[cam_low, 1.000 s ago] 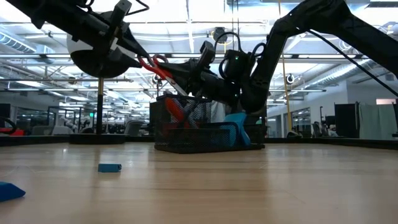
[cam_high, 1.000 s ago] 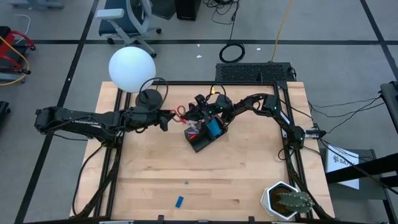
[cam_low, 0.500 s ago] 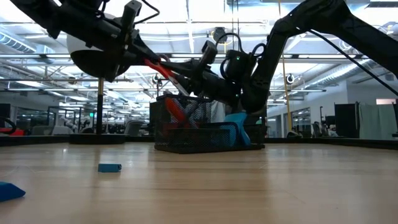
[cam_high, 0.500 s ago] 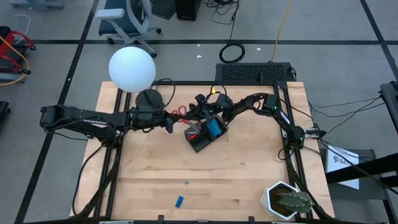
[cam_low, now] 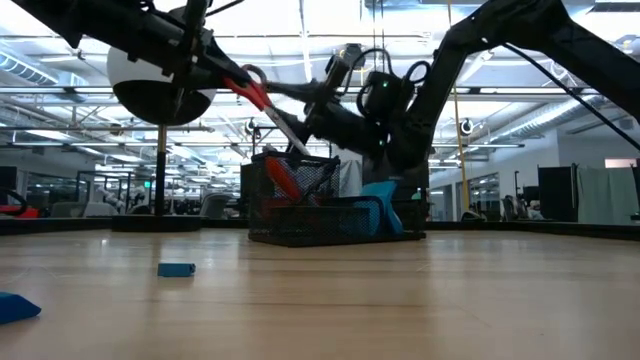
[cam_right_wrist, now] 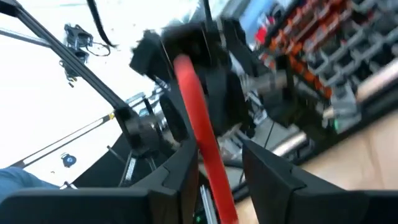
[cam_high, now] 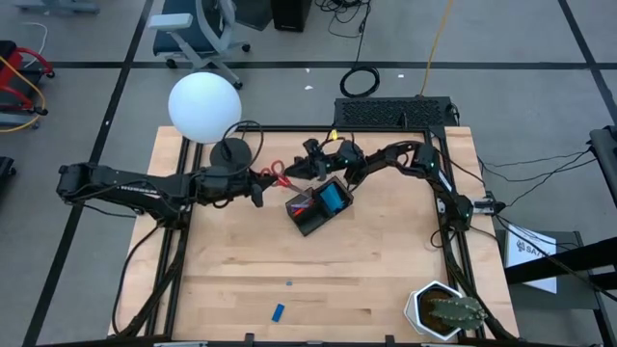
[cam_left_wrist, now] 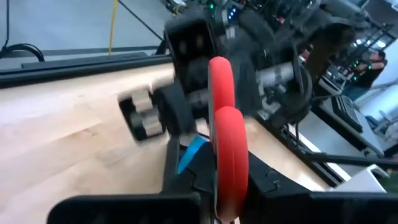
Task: Pick and place office supplies into organizer
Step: Put the orange scissors into the desk organizer
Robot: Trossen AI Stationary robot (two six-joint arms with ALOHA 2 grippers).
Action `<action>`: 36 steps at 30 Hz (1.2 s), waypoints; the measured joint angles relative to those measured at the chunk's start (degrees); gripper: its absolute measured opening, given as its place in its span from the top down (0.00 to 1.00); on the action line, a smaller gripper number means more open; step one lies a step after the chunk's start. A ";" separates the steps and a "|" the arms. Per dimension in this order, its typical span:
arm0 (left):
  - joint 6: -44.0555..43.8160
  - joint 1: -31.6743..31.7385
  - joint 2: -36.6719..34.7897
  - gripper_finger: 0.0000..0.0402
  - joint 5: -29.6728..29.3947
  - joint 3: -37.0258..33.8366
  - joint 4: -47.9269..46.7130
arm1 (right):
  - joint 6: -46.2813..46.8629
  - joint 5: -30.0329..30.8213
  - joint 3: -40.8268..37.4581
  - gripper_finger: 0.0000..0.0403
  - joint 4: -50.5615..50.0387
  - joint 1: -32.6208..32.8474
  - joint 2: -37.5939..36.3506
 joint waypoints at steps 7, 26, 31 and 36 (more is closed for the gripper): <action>0.59 -3.68 0.04 0.93 -2.08 0.02 -0.84 | -1.41 0.41 0.02 0.71 -0.05 -3.47 -6.80; 12.27 -4.11 17.94 0.93 -0.08 19.59 -18.81 | -20.66 -2.66 0.00 0.71 -27.17 -4.11 -28.41; 12.35 -5.14 24.29 0.93 0.25 21.16 -18.83 | -20.66 -3.42 0.00 0.71 -28.99 -3.20 -29.51; 12.07 -5.68 26.88 0.93 0.31 21.53 -18.30 | -20.61 -3.43 0.00 0.71 -29.41 -1.73 -29.59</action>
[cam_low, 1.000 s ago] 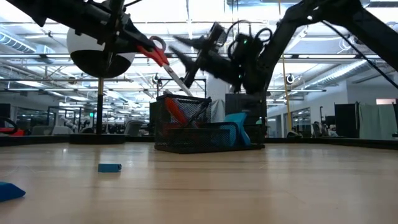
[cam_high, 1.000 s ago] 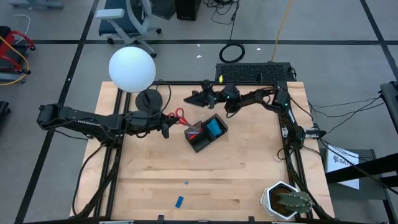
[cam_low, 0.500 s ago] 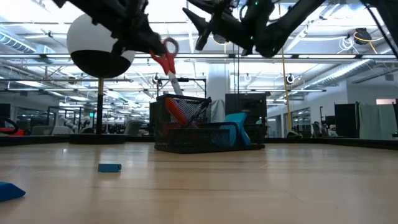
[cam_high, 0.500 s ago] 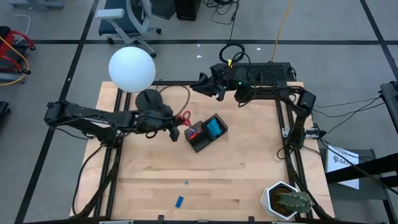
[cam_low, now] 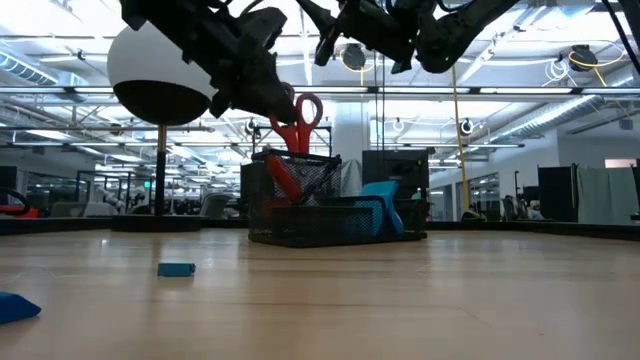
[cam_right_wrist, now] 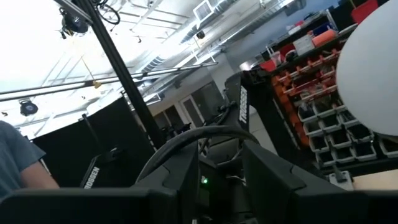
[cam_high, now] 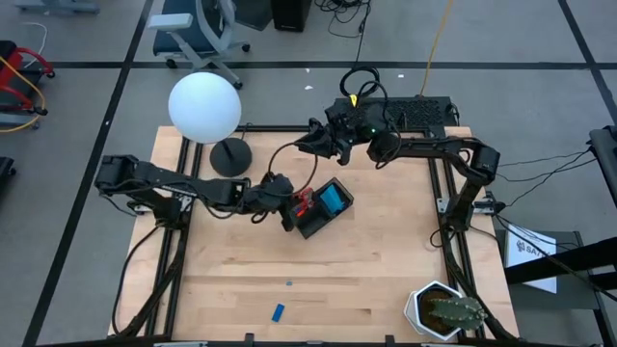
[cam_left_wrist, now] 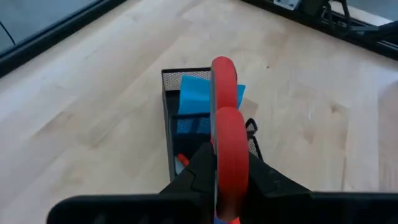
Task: Pick and place office supplies into organizer
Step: Put the orange scissors into the desk organizer
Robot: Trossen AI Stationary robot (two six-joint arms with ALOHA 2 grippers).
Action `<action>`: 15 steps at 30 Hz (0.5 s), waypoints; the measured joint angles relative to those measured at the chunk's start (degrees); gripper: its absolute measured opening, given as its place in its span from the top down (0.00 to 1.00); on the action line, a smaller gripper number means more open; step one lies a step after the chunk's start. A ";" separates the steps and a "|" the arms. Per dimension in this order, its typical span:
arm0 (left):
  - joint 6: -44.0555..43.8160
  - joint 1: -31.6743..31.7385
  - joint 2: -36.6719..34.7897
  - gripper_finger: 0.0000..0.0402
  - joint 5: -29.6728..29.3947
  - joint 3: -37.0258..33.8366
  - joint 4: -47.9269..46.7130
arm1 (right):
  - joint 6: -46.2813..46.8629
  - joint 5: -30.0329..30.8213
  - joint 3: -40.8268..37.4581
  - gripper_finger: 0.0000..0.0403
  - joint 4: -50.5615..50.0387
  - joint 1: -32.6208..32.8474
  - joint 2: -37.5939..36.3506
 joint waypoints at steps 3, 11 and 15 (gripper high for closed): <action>-0.01 -0.07 0.35 0.86 0.38 0.00 0.18 | 0.00 0.09 0.00 0.71 -0.26 0.75 -0.02; -0.70 -0.15 0.52 0.59 5.21 -0.20 -0.40 | 0.57 0.10 -0.02 0.71 -0.20 1.36 -0.01; -2.84 -0.24 -1.20 0.49 7.84 -0.20 -0.84 | 1.39 0.17 -0.02 0.71 0.16 1.33 0.00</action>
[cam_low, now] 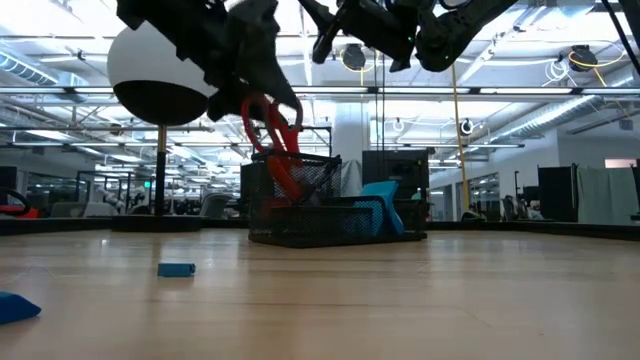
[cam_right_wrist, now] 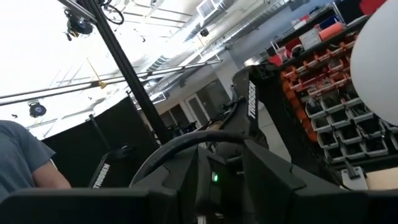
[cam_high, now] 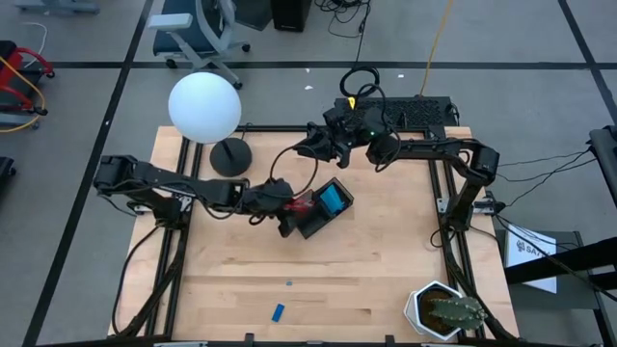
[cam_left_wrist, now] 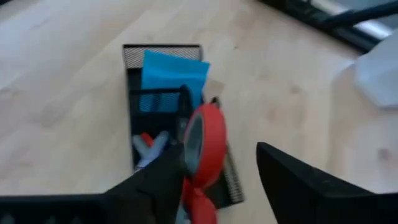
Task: Pick and place office supplies into organizer
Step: Put the orange scissors into the desk organizer, then put the blue paper clip into the desk organizer
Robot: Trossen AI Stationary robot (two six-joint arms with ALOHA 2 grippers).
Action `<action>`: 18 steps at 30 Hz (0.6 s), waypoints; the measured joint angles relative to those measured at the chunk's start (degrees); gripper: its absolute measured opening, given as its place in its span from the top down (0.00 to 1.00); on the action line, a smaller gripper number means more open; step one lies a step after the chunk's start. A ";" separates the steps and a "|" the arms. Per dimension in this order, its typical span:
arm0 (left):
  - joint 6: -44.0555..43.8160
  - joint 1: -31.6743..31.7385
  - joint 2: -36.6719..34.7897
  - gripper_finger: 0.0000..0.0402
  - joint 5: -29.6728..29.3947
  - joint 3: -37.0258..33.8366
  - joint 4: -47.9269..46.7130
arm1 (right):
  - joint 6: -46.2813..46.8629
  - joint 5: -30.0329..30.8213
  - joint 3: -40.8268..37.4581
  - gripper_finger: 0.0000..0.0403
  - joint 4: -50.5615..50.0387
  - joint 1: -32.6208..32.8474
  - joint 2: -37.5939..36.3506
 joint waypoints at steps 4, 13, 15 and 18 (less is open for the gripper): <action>-0.80 -0.37 -4.35 0.45 0.20 0.00 -1.18 | 0.14 0.00 0.00 0.71 0.51 0.00 0.00; 0.07 -3.96 -17.03 0.44 -3.98 0.00 -4.96 | 2.04 0.10 0.00 0.71 1.61 0.01 -0.03; 0.28 -5.55 -19.22 0.44 -3.99 -0.02 -5.75 | 3.02 0.11 0.00 0.71 2.59 0.19 -0.04; 1.00 -8.53 -21.40 0.44 -3.80 0.00 -6.93 | 3.06 0.05 0.00 0.71 3.12 0.63 -0.61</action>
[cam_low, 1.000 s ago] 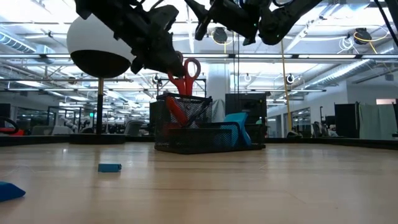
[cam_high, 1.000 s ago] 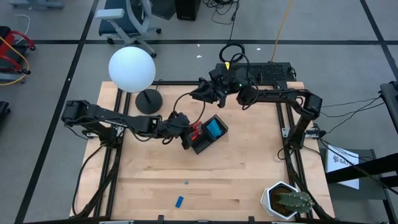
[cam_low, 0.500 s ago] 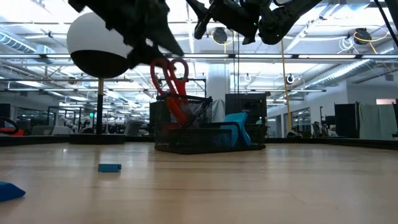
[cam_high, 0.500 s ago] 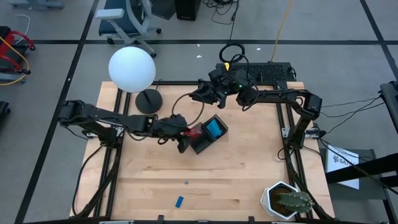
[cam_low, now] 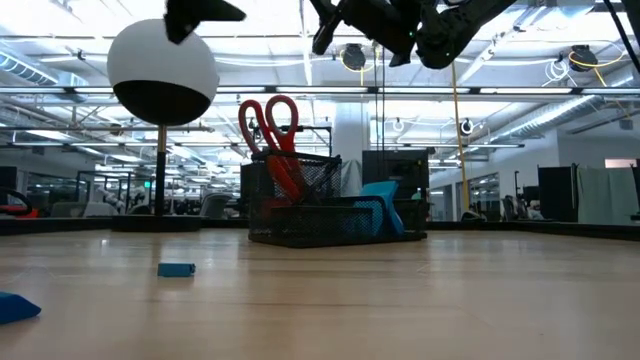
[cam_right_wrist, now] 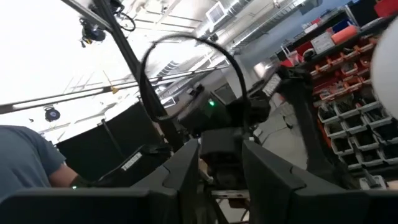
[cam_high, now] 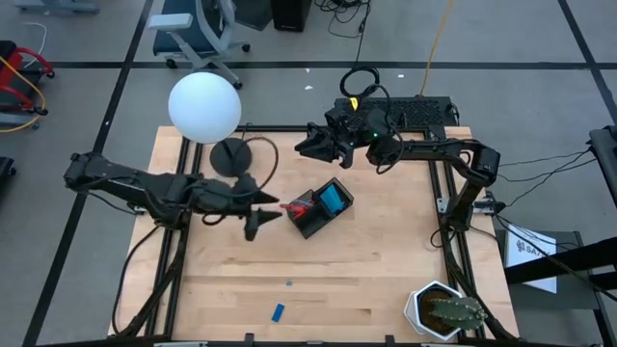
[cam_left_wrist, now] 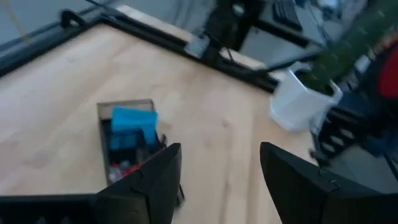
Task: Pick and place office supplies into organizer
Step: Put the blue paper clip into the desk organizer
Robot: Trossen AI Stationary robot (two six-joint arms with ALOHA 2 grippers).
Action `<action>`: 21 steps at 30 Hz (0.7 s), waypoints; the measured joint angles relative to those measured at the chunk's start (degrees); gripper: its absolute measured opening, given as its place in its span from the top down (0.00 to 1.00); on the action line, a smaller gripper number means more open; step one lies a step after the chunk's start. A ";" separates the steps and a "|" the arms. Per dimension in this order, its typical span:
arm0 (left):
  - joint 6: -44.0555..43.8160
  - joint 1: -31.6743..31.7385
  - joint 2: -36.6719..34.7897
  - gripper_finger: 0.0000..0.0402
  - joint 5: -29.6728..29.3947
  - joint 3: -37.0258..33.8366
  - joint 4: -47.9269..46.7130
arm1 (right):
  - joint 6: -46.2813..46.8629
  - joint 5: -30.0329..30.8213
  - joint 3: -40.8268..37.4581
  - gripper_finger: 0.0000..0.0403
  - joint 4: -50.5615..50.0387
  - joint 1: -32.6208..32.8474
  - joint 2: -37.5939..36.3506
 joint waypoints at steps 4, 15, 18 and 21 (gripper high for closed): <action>0.04 -4.16 -1.18 0.44 0.05 0.00 -3.79 | -1.40 0.06 0.00 0.71 -0.90 0.55 -1.27; -6.32 -10.05 -0.33 0.44 1.26 4.31 -13.80 | -10.01 -1.82 0.00 0.71 -12.39 3.87 -6.01; -8.50 -10.48 -0.35 0.44 0.81 6.07 -14.89 | -14.48 -1.75 0.00 0.71 -17.78 5.04 -8.06; -11.92 -10.59 -0.55 0.44 0.71 7.03 -14.98 | -19.41 -1.76 0.00 0.71 -23.98 6.26 -10.17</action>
